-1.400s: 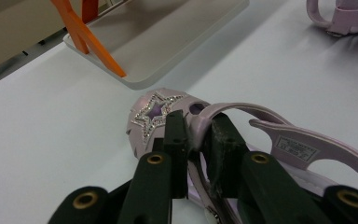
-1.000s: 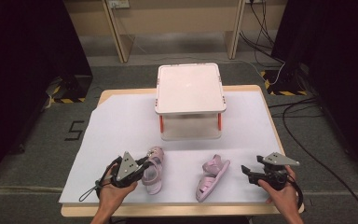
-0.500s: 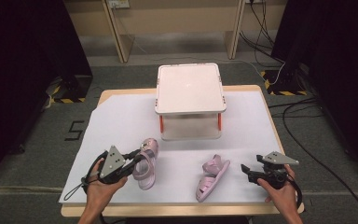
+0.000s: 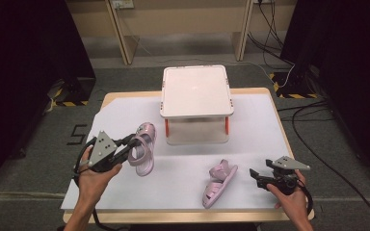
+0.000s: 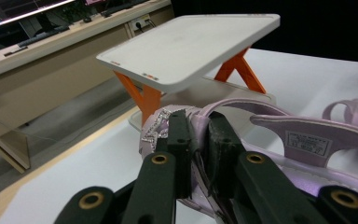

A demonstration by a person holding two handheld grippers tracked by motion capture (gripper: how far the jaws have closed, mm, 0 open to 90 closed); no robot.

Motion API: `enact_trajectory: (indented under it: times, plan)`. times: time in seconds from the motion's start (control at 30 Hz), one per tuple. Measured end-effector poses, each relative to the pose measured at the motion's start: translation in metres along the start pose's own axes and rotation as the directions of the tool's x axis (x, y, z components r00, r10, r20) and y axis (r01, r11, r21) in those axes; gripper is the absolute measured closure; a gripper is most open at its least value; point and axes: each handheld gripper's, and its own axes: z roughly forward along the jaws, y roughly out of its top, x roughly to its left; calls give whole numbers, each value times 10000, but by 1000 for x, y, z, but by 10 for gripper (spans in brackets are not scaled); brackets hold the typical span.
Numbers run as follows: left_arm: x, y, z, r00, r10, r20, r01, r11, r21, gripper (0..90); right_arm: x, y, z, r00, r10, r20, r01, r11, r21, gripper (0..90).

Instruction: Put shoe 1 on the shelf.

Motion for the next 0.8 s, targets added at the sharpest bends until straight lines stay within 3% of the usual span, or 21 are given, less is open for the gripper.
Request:
enact_trajectory:
  times: [0.37,0.47,0.8]
  plan:
    - [18,40,13,9975,596,-367,-595,9982,44,817,1,0,0,10000,-45,-48,45,10000,5,237]
    - [22,49,18,9973,599,-431,-601,9982,-30,818,1,0,0,10000,-52,-51,52,10000,5,237]
    - [26,81,53,9952,871,-443,-875,9961,-83,821,1,0,1,10000,-62,-62,62,10000,6,237]
